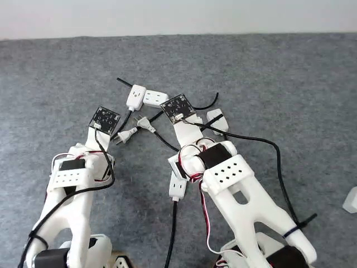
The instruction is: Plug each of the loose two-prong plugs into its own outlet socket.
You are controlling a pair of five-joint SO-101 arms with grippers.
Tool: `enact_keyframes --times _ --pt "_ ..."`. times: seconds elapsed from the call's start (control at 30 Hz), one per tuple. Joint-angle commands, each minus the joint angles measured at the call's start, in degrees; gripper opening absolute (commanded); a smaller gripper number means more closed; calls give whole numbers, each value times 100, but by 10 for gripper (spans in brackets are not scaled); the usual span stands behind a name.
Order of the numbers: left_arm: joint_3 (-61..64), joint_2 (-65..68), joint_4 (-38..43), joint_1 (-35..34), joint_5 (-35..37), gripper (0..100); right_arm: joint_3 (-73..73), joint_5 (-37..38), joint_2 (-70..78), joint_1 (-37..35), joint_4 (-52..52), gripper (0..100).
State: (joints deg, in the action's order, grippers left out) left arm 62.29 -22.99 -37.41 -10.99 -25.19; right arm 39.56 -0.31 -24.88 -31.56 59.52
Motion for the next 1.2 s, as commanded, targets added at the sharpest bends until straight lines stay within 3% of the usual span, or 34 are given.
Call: enact_keyframes --times 0.0,1.17 --pt "-48 -167 167 9 53 145 -70 -53 -136 48 -4 8" --pt "-40 -167 176 9 44 145 316 -9 -110 -92 -541 8"
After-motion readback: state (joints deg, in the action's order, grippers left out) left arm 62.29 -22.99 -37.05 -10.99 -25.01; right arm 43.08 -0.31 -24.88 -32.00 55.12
